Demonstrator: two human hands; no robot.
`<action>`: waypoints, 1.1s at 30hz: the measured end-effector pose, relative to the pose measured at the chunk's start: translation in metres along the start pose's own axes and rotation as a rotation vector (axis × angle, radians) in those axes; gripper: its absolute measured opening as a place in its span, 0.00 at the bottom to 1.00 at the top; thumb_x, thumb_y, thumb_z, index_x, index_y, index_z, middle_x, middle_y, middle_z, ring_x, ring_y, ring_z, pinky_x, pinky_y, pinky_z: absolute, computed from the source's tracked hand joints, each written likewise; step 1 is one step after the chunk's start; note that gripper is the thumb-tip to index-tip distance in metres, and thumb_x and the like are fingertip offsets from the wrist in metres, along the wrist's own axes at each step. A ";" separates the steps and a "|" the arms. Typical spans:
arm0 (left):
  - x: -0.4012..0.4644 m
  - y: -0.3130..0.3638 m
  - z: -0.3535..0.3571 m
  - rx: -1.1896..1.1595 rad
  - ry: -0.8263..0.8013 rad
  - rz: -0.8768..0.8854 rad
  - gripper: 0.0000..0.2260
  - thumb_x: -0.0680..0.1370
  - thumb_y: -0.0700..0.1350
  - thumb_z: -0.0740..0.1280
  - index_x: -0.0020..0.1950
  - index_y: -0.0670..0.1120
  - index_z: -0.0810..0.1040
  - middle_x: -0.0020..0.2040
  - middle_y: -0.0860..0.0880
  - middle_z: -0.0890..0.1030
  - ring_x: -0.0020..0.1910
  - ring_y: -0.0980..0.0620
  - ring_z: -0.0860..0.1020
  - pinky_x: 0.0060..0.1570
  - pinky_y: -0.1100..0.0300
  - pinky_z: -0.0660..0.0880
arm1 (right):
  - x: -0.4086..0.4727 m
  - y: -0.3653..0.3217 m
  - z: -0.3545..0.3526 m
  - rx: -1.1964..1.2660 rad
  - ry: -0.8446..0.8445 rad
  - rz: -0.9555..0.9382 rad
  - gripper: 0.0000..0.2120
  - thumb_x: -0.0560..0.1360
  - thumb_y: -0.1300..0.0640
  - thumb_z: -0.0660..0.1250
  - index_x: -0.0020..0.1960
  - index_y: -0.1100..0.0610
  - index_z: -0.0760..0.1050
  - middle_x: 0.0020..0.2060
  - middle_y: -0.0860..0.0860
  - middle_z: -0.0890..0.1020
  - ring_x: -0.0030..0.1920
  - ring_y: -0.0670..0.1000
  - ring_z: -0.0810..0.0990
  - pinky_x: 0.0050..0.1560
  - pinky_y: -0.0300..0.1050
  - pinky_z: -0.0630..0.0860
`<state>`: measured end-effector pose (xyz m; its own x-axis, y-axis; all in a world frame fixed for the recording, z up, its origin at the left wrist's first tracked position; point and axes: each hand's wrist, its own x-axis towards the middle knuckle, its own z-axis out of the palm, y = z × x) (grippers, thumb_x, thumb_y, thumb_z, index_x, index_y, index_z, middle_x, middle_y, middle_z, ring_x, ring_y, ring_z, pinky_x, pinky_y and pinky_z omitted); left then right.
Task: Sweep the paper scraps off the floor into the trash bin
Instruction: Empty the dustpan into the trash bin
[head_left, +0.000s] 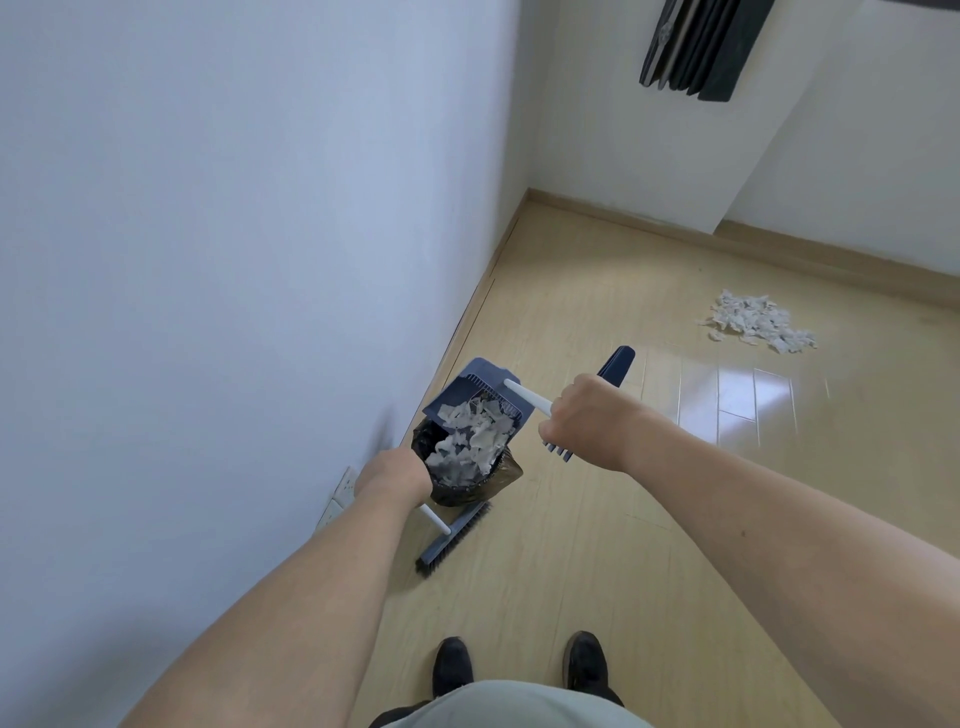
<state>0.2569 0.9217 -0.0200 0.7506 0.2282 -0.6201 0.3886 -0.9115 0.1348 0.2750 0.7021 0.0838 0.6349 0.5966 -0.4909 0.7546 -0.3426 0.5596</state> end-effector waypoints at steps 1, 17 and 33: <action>0.000 -0.001 0.000 0.002 0.000 0.002 0.07 0.76 0.36 0.62 0.38 0.45 0.72 0.35 0.48 0.75 0.30 0.51 0.73 0.27 0.61 0.68 | 0.000 -0.001 0.000 -0.006 0.000 0.001 0.07 0.75 0.65 0.63 0.49 0.54 0.73 0.35 0.53 0.75 0.34 0.55 0.72 0.36 0.44 0.67; -0.003 -0.008 0.003 -0.056 -0.022 0.025 0.07 0.74 0.35 0.61 0.38 0.44 0.73 0.35 0.46 0.75 0.30 0.49 0.74 0.29 0.61 0.71 | 0.008 -0.038 0.017 -0.132 -0.032 -0.020 0.04 0.74 0.62 0.65 0.42 0.55 0.75 0.33 0.51 0.78 0.30 0.51 0.73 0.32 0.43 0.62; 0.001 -0.010 0.011 -0.063 -0.015 0.042 0.03 0.74 0.36 0.64 0.43 0.43 0.76 0.37 0.45 0.77 0.37 0.44 0.79 0.35 0.59 0.76 | -0.004 -0.049 0.021 -0.180 -0.005 0.003 0.09 0.73 0.67 0.61 0.47 0.56 0.75 0.37 0.52 0.78 0.30 0.53 0.68 0.32 0.45 0.61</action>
<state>0.2483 0.9274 -0.0306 0.7589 0.1851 -0.6243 0.3905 -0.8966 0.2089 0.2395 0.7017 0.0447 0.6379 0.5920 -0.4925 0.7116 -0.2087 0.6708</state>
